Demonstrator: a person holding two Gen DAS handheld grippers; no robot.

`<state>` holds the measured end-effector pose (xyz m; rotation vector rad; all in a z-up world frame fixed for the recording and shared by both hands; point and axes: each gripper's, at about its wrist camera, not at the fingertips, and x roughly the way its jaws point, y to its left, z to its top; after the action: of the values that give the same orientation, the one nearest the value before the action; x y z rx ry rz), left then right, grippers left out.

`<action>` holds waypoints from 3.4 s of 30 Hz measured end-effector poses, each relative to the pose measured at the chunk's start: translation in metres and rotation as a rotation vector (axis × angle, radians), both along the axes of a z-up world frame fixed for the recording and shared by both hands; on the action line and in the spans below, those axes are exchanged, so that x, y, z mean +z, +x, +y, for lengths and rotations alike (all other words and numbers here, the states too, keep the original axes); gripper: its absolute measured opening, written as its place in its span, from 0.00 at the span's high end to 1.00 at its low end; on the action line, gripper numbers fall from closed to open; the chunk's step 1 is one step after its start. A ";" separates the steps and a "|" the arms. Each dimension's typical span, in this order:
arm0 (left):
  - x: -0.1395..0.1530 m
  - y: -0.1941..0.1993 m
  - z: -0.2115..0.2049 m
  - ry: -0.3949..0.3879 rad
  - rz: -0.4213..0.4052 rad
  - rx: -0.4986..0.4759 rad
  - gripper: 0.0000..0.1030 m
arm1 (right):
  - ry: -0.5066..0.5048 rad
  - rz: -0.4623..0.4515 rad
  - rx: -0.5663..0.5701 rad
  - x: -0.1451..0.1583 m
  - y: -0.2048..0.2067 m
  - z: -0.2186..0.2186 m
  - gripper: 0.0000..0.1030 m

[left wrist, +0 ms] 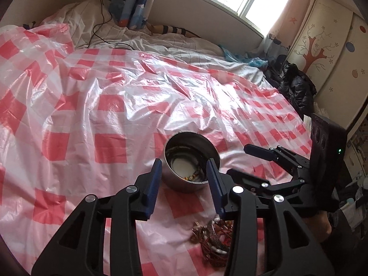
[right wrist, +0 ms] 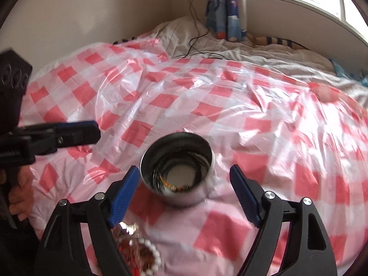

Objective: Organize jewelry

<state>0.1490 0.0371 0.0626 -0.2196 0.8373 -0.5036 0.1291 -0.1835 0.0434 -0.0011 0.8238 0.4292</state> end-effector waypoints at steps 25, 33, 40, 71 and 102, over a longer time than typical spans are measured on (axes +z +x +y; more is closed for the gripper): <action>-0.048 -0.038 0.010 -0.147 0.288 -0.087 0.51 | 0.235 0.282 0.096 -0.065 -0.054 0.017 0.21; -0.065 -0.037 -0.012 -0.148 0.349 -0.127 0.51 | 0.200 0.260 0.092 -0.061 -0.059 0.015 0.42; -0.076 -0.035 -0.015 -0.099 0.382 -0.131 0.93 | 0.153 0.210 0.086 -0.053 -0.065 0.015 0.42; -0.064 -0.032 -0.013 -0.132 0.328 -0.153 1.00 | 0.338 0.197 -0.011 -0.040 -0.063 -0.025 0.42; -0.016 -0.040 -0.009 -0.246 0.212 -0.224 0.96 | 0.367 0.143 -0.035 -0.028 -0.064 -0.035 0.42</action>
<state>0.1090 0.0284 0.0461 -0.4135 1.0126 -0.8053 0.0647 -0.2187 0.0154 0.3874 0.8744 0.5469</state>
